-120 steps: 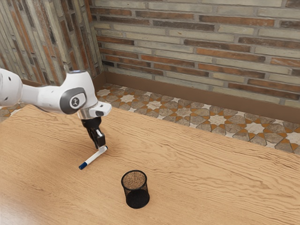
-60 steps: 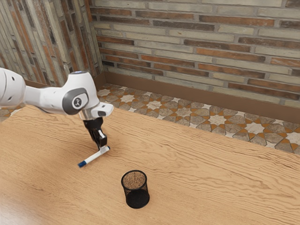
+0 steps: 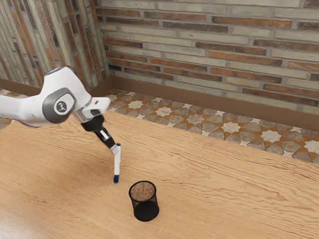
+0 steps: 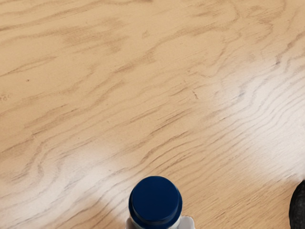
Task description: Put the marker into the pen holder.
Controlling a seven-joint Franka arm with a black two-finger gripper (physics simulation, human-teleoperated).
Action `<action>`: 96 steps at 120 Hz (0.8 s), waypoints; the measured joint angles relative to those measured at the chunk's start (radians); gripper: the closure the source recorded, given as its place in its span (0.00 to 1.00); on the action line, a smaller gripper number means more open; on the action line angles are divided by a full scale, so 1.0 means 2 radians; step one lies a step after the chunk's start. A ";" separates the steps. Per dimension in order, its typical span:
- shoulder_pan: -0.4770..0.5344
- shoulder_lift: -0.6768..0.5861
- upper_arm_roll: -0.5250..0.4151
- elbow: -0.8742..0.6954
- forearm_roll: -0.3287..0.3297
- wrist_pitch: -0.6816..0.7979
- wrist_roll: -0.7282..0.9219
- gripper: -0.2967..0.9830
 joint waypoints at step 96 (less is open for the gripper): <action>0.366 0.077 -0.529 -0.115 -0.004 -0.028 0.073 0.85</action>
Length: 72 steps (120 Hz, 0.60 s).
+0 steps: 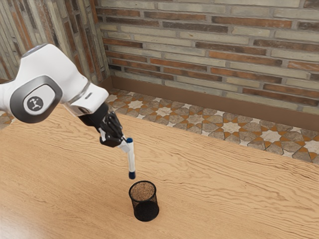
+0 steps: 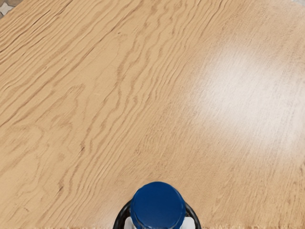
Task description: Put the marker into the pen holder.
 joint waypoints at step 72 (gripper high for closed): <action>-0.005 -0.040 -0.030 0.017 0.000 -0.068 0.021 0.85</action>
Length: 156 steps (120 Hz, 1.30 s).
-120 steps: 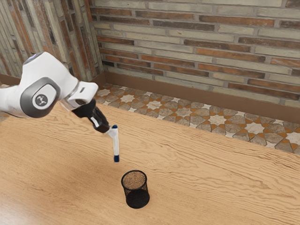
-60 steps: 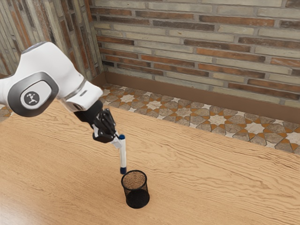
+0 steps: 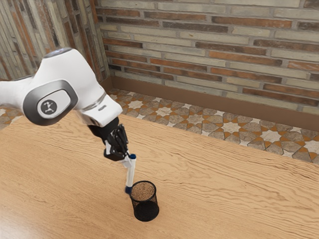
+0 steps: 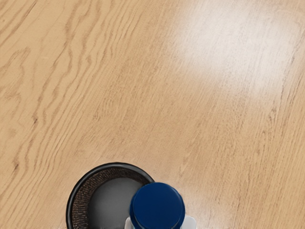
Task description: Put the marker into the pen holder.
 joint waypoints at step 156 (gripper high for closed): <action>-0.002 -0.074 0.011 -0.037 -0.014 0.168 -0.015 0.39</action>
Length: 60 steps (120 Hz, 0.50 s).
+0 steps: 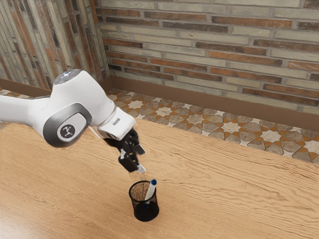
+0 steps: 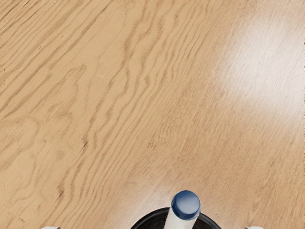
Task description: Put the marker into the pen holder.
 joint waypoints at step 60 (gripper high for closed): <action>0.029 -0.089 0.007 0.328 0.073 -0.321 0.008 0.25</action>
